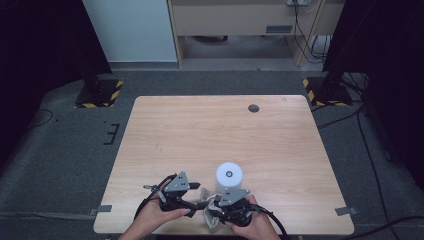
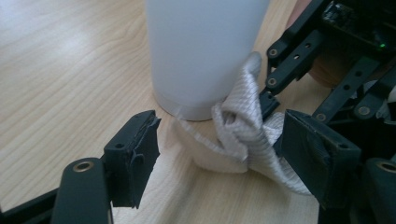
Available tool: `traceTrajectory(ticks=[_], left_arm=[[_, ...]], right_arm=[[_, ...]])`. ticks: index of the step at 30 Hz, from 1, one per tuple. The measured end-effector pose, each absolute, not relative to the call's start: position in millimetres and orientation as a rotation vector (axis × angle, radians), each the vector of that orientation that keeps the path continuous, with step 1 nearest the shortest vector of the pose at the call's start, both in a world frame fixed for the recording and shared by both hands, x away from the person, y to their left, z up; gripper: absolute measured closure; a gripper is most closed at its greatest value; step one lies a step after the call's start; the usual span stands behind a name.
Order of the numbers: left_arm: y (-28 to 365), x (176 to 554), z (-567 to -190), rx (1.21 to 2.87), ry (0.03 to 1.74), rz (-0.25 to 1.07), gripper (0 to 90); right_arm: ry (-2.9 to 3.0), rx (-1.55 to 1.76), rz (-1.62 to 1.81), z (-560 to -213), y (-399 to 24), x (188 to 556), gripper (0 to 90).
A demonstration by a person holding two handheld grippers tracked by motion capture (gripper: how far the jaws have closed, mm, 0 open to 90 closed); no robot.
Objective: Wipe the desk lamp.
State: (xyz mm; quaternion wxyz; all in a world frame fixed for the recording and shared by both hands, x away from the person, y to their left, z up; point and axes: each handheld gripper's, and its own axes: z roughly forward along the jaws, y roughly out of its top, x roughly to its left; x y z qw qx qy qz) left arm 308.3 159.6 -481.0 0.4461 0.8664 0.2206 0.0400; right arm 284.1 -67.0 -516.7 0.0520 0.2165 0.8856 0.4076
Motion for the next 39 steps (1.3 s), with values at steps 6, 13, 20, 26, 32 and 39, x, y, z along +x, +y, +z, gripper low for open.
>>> traceTrajectory(ticks=[6,13,20,26,32,39], left_arm=[[154,308,-485,2.164,0.54,0.08,29.2],[149,311,-491,2.222,0.525,0.07,49.3],[143,310,-493,2.278,0.514,0.079,74.0],[146,311,-494,2.299,0.512,0.084,83.0],[148,310,-494,2.323,0.5,0.101,84.2],[158,315,-493,2.33,0.54,0.138,84.3]], right_arm=[[2.694,0.665,1.23,-523,-65,285,66.4],[2.694,0.669,1.232,-523,-65,285,65.8],[2.696,0.664,1.22,-519,-65,284,55.1],[2.675,0.672,1.224,-509,-72,280,49.0],[2.655,0.691,1.239,-501,-84,276,46.6],[2.637,0.724,1.221,-497,-99,276,43.0]])
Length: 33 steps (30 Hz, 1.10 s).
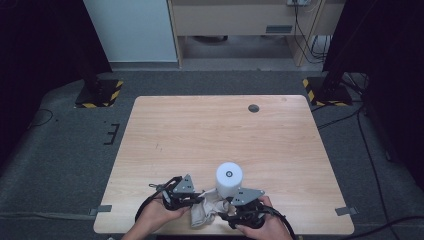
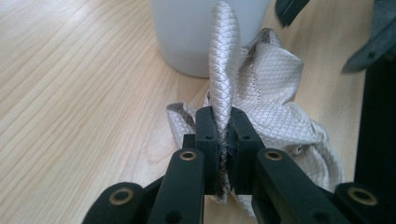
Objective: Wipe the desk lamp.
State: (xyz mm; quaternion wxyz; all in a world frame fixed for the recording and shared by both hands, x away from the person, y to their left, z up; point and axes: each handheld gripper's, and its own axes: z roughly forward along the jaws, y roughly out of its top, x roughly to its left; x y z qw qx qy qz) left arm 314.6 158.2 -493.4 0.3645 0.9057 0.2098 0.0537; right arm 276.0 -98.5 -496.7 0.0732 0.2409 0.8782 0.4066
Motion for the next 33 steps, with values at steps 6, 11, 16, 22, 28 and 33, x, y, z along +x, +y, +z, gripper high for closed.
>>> traceTrajectory(ticks=[6,11,16,22,28,33], left_arm=[[167,321,-493,2.329,0.579,0.169,84.3],[174,325,-492,2.329,0.611,0.199,84.2],[183,331,-492,2.32,0.662,0.24,84.2],[197,344,-489,2.261,0.769,0.323,84.3],[216,358,-488,2.226,0.883,0.461,84.3],[225,366,-495,2.289,0.918,0.543,84.2]], right_arm=[[2.619,0.768,1.211,-496,-113,280,42.6],[2.615,0.804,1.196,-495,-128,281,41.7],[2.605,0.829,1.16,-495,-142,283,40.9],[2.556,0.903,1.124,-495,-162,293,40.9],[2.493,1.027,1.085,-499,-182,307,41.4],[2.434,1.116,1.056,-502,-197,319,41.6]])
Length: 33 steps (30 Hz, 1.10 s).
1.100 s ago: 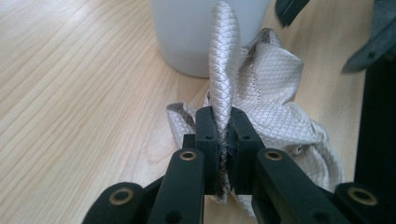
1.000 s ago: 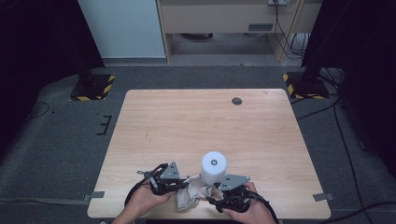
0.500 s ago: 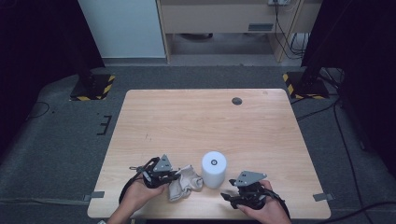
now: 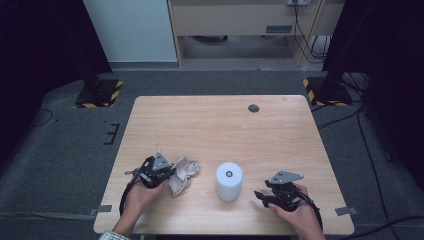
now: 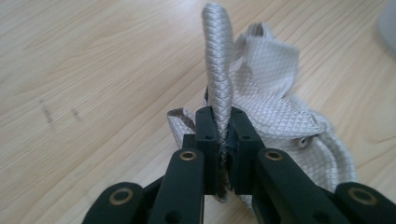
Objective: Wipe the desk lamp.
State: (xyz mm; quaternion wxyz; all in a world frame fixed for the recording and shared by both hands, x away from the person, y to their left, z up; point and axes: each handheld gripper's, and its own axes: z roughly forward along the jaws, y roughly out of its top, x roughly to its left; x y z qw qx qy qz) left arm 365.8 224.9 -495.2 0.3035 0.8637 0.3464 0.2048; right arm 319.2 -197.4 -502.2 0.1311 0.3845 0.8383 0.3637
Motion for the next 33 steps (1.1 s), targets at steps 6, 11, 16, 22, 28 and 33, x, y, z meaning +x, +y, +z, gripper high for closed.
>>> traceTrajectory(ticks=[6,11,16,22,28,33], left_arm=[[224,366,-500,2.305,0.918,0.546,79.5],[228,362,-495,2.236,0.918,0.547,63.9],[229,357,-488,2.154,0.897,0.58,42.6],[228,346,-478,2.089,0.877,0.603,33.2],[215,342,-481,2.127,0.845,0.573,36.1],[212,350,-492,2.183,0.921,0.525,38.1]], right_arm=[[2.395,1.178,1.059,-502,-203,324,41.7],[2.39,1.181,1.055,-503,-203,324,41.6],[2.383,1.188,1.057,-503,-203,323,41.5],[2.382,1.187,1.056,-503,-203,322,41.3],[2.388,1.187,1.049,-503,-202,322,41.3],[2.39,1.19,1.042,-504,-201,322,41.3]])
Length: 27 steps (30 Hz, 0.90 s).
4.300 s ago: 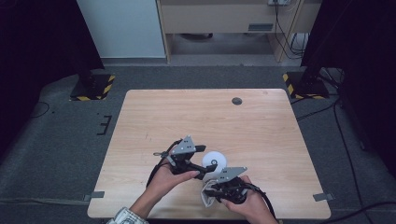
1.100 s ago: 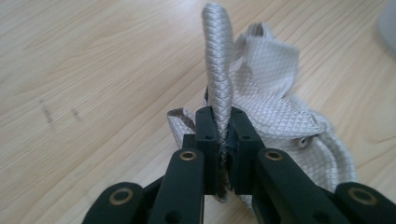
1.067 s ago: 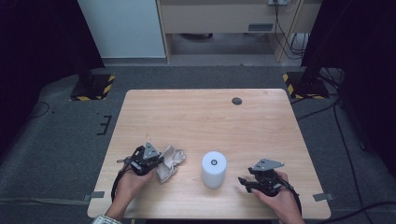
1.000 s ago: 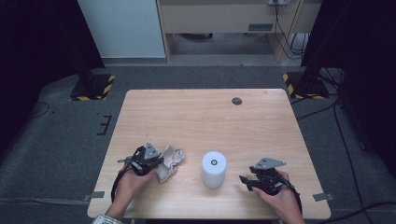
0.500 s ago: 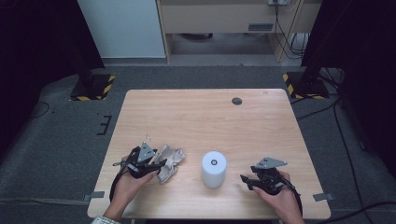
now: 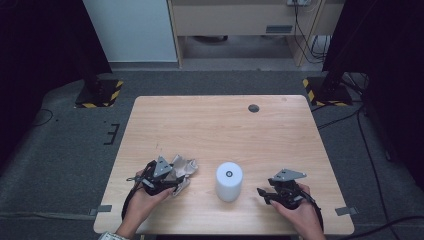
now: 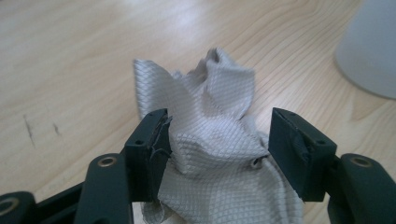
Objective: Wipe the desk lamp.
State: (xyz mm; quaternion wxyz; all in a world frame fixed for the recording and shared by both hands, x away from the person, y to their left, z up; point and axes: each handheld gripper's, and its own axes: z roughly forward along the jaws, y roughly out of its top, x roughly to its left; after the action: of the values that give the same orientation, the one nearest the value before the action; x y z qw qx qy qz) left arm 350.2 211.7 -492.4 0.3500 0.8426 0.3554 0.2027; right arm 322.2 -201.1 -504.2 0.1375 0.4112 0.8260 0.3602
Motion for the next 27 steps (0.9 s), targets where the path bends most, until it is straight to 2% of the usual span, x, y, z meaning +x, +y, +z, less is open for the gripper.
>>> traceTrajectory(ticks=[10,19,22,27], left_arm=[[208,364,-512,2.25,0.967,0.455,37.5],[212,366,-519,2.234,0.981,0.358,39.7],[211,365,-517,2.251,0.977,0.326,46.0],[206,363,-513,2.286,0.938,0.282,66.1]], right_arm=[[2.396,1.194,1.04,-505,-200,322,41.4],[2.406,1.187,1.035,-505,-200,322,41.4],[2.409,1.189,1.033,-505,-200,322,41.4],[2.408,1.183,1.033,-505,-199,321,41.4]])
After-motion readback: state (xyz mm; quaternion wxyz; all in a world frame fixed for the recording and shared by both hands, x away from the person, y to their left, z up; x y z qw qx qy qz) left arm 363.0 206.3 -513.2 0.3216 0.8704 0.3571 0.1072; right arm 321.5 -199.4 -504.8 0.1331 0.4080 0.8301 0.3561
